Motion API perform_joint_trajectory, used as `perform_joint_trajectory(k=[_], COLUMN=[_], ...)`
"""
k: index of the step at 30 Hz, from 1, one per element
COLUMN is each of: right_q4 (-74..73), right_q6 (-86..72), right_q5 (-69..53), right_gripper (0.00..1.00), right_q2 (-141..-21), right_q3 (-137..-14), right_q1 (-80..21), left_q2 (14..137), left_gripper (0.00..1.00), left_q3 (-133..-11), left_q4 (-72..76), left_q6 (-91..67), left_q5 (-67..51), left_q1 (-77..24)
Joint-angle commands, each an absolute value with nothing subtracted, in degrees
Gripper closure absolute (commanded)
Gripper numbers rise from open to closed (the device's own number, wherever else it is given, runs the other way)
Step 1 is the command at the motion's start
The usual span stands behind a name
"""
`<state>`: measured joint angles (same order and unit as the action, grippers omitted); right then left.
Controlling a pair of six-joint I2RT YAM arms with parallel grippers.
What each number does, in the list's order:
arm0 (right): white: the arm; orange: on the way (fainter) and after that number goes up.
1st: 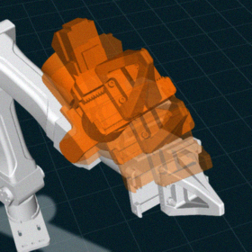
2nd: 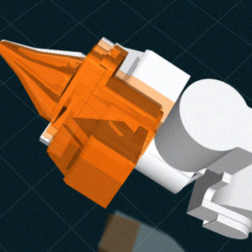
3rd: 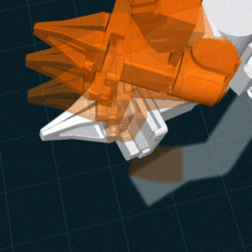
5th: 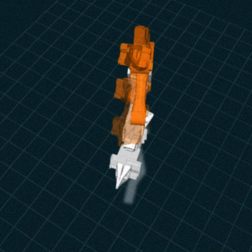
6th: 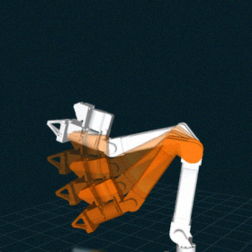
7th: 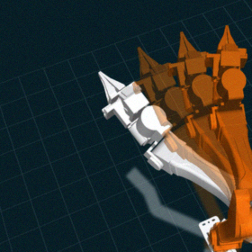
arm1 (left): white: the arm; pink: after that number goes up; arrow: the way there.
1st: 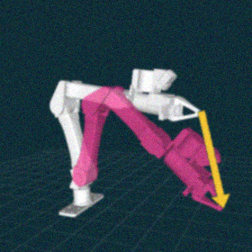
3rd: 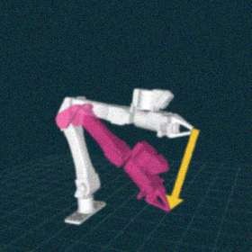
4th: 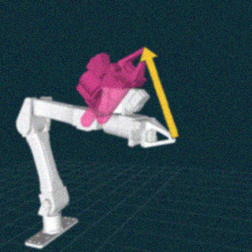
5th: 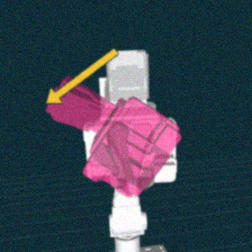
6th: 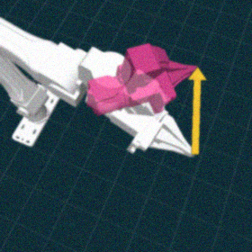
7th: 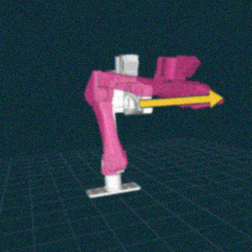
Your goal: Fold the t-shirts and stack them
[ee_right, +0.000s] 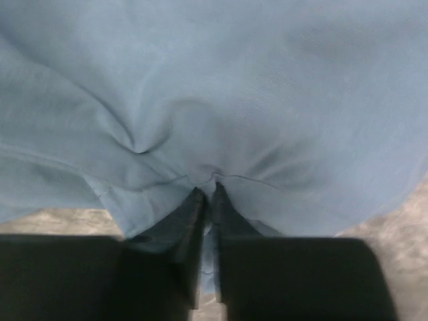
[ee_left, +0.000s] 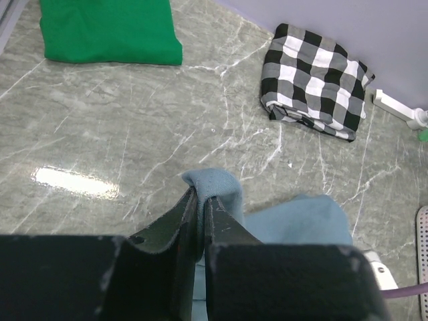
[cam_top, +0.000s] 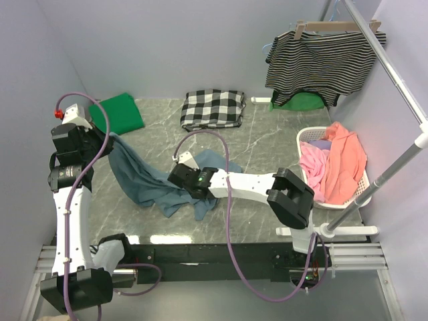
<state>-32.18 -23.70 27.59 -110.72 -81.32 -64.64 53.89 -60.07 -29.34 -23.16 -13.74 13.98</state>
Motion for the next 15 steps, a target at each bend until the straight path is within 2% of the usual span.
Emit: perform_joint_trajectory(k=[1,3,8,15], right_q4=[-35.1,-35.9,-39.0,-46.6], right_q6=[-25.9,-26.5,-27.7,-28.6], right_q5=[34.3,37.4,48.0,56.0], right_gripper=[1.00,1.00,1.00,1.00], right_q2=[-107.2,-103.9,-86.9,-69.5], right_q3=[-81.6,-79.9,-75.9,-76.1], right_q1=[-65.0,-65.0,-64.9,-64.8], left_q2=[53.6,53.5,53.3,51.2], left_gripper=[0.89,0.89,0.89,0.90], left_q3=[-59.7,-59.7,-60.1,-64.1], left_q4=[-27.1,-27.2,-28.0,-31.4], left_q6=[-21.9,-21.8,-21.1,-19.0], left_q5=[-15.1,-14.6,-13.6,-11.3], left_q1=[14.4,14.4,14.4,14.4])
